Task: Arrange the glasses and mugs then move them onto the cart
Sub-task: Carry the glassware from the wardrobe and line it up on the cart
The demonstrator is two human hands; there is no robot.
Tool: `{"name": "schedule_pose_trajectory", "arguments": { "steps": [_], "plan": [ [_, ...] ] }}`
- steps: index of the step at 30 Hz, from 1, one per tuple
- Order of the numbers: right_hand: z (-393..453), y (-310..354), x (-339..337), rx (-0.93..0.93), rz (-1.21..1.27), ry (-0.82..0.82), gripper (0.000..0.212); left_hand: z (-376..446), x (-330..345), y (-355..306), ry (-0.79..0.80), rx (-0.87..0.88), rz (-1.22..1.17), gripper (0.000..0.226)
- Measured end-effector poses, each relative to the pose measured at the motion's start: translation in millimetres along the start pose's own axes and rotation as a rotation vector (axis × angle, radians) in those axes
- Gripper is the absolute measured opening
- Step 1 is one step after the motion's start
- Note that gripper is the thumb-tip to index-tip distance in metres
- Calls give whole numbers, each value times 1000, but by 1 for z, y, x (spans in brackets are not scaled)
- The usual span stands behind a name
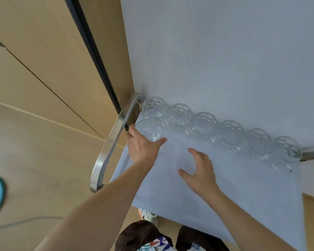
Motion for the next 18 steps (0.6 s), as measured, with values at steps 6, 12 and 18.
{"name": "schedule_pose_trajectory", "arguments": {
  "steps": [6,12,18],
  "plan": [
    [-15,2,8,83,41,-61,78,6,2,-3,22,16,44,126],
    [-32,-1,19,143,39,-82,77,6,-2,1,107,59,30,137],
    [-43,11,16,121,34,-104,77,-5,-28,0,66,227,64,130]
  ]
}}
Point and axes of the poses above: each hand's wrist, its own z-axis towards the middle knuckle, its own x-axis out of the palm, y = z × x, the point moved 3 cm from there along z, towards the middle knuckle, and after that the axes turned 9 degrees about -z, right-handed, at the moved point
